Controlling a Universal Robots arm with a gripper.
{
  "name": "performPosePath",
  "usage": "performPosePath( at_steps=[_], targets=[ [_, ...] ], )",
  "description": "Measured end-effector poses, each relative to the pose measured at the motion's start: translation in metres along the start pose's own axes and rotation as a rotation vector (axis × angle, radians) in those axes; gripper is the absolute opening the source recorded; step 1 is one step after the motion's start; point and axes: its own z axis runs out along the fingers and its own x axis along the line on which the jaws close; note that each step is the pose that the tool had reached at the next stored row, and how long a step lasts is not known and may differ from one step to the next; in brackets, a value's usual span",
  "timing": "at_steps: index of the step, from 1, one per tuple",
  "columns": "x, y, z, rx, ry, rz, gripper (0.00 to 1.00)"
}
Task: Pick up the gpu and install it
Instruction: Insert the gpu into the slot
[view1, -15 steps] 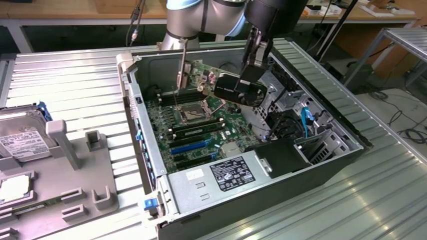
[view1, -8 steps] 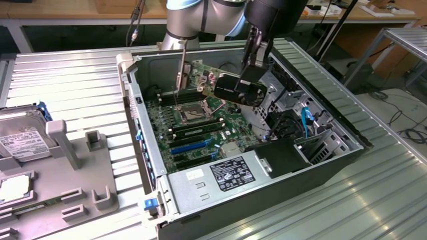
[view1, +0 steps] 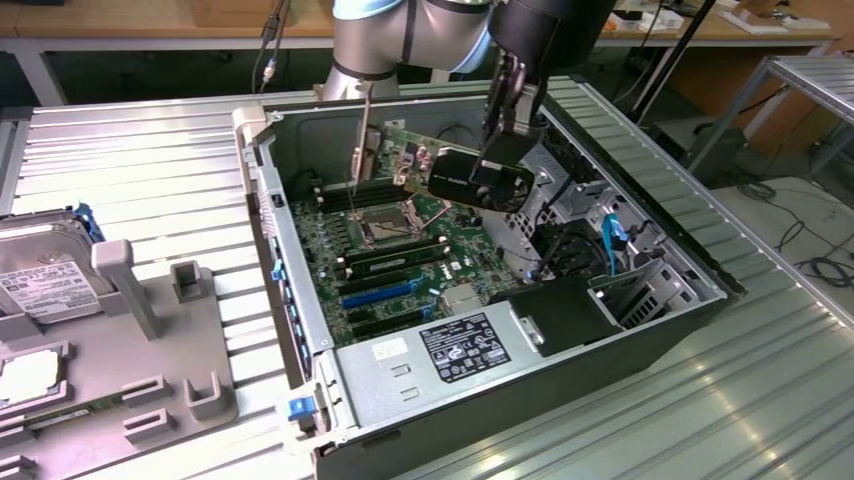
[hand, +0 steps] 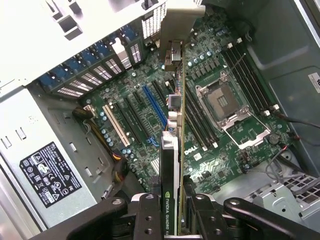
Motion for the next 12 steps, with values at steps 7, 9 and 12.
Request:
performPosePath(
  at_steps=[7, 9, 12],
  targets=[
    [0.0000, 0.0000, 0.0000, -0.0008, 0.0018, -0.053, 0.27],
    [0.0000, 0.0000, 0.0000, -0.0009, 0.0022, -0.061, 0.27],
    [0.0000, 0.0000, 0.0000, -0.0012, 0.0030, -0.085, 0.27]
  ],
)
